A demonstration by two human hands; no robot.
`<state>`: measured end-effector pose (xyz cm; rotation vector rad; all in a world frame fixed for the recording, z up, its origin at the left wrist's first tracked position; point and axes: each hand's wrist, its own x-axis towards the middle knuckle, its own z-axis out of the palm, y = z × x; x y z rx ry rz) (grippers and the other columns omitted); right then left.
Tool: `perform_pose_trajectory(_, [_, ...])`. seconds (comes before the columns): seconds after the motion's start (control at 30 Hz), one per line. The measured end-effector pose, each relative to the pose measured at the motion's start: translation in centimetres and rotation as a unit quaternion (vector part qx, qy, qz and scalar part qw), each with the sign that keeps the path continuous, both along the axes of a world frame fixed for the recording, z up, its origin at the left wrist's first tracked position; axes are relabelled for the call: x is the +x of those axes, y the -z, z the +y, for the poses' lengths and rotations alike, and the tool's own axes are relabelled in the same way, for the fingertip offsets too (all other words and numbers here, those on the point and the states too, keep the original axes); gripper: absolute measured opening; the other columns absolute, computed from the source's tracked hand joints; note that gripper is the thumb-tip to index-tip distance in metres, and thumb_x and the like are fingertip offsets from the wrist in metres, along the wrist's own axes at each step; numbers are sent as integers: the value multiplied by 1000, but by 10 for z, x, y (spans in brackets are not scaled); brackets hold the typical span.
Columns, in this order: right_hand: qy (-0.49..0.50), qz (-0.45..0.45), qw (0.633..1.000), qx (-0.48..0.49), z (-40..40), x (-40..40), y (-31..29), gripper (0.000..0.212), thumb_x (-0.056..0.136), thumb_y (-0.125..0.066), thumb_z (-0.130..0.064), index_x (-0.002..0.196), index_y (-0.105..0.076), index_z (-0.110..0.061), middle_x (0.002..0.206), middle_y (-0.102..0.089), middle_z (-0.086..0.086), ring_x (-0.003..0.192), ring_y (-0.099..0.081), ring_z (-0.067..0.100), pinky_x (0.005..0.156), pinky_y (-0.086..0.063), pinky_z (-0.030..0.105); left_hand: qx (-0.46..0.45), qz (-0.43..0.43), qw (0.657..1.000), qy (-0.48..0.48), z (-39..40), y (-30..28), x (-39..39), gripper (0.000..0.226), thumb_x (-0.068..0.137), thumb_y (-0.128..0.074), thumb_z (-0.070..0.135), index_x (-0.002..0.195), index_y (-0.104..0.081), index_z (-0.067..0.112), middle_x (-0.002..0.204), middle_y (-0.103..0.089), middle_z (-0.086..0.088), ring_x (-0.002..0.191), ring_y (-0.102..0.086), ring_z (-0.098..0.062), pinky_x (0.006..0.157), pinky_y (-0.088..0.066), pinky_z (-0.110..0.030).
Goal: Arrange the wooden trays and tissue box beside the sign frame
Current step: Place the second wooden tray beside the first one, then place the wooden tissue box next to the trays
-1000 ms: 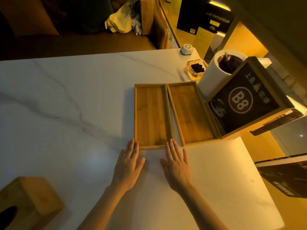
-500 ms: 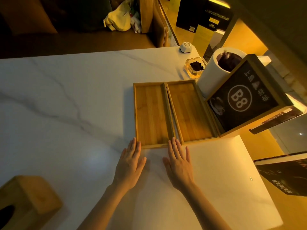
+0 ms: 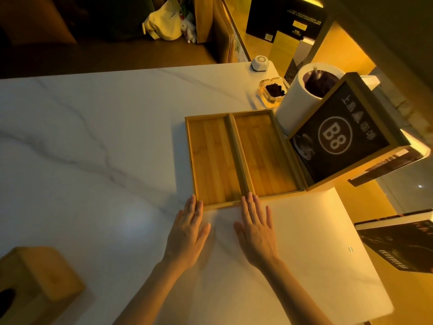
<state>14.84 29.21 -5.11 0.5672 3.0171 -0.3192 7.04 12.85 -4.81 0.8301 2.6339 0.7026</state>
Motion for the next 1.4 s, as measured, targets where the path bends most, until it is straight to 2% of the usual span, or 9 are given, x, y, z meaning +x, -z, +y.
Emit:
perform_pose_trajectory(0.1, [1, -3, 1000, -1, 0, -1, -2, 59, 92, -1, -48, 139, -10, -14, 148, -14, 5, 138, -10, 29, 108, 6, 33, -5, -3, 1000, 2, 0, 0, 0, 76, 75, 7, 68, 134, 3, 20, 146, 7, 0, 137, 3, -17, 110, -6, -31])
perform_pose_trajectory(0.3, [-12, 9, 1000, -11, 2, 0, -3, 71, 87, 9, -52, 141, -15, -12, 149, -9, 3, 139, -3, 28, 115, 11, 38, -12, 2, 1000, 8, -1, 2, 0, 74, 76, 5, 67, 134, 3, 21, 146, 6, -1, 137, 3, -17, 110, -8, -32])
perform_pose_trajectory(0.4, [-13, 4, 1000, -10, 2, -1, -5, 69, 90, 6, -48, 140, -22, -10, 147, -13, 6, 138, -11, 29, 118, -2, 42, -13, -2, 1000, 13, -2, 1, -1, 75, 75, 7, 68, 133, 5, 21, 146, 9, -1, 137, 5, -17, 111, -8, -31])
perform_pose_trajectory(0.5, [-11, 1, 1000, -22, 1, -1, -6, 71, 89, 6, -47, 140, -24, -8, 146, -12, 7, 137, -11, 29, 108, -11, 45, -11, -1, 1000, 12, -2, 0, -1, 78, 74, 8, 69, 134, 4, 20, 145, 8, -1, 136, 5, -16, 111, -9, -31])
perform_pose_trajectory(0.83, [-11, -7, 999, -34, -1, 0, -8, 73, 88, 9, -47, 140, -22, -7, 147, -10, 9, 137, -6, 29, 110, -5, 42, -15, 10, 1000, 20, -3, 1, -1, 80, 76, 7, 66, 136, 0, 14, 144, 6, -3, 135, 3, -19, 109, -9, -33])
perform_pose_trajectory(1.03, [2, -8, 1000, -13, -6, -3, -18, 54, 90, -24, -34, 132, -40, -3, 140, -43, 18, 133, -28, 31, 105, -22, 47, -3, -42, 998, 36, -7, -9, -5, 88, 69, 8, 74, 137, 4, 18, 146, 13, 1, 136, 5, -13, 109, -5, -29])
perform_pose_trajectory(1.13, [17, 27, 999, -31, -5, -11, -37, 41, 92, -42, -28, 122, -52, -3, 130, -55, 19, 125, -47, 35, 104, -35, 48, 48, -82, 995, 7, -14, -28, -13, 65, 87, -26, 51, 138, -23, 12, 151, -20, -6, 138, -22, -18, 110, -19, -28])
perform_pose_trajectory(1.23, [-8, 26, 998, -59, -12, -28, -66, 28, 94, -42, -24, 107, -60, -6, 109, -66, 14, 100, -62, 30, 88, -49, 40, 99, -58, 992, -51, -30, -48, -19, 36, 90, -45, 26, 120, -53, 6, 123, -59, -18, 114, -56, -28, 96, -41, -32])
perform_pose_trajectory(1.4, [-102, -7, 993, -61, -56, -63, -112, 32, 96, -36, -29, 89, -60, -9, 79, -61, 5, 69, -58, 17, 60, -47, 29, 137, -11, 986, -93, -76, -93, -20, 39, 88, -44, 36, 96, -63, 3, 94, -70, -20, 84, -65, -29, 76, -49, -35])
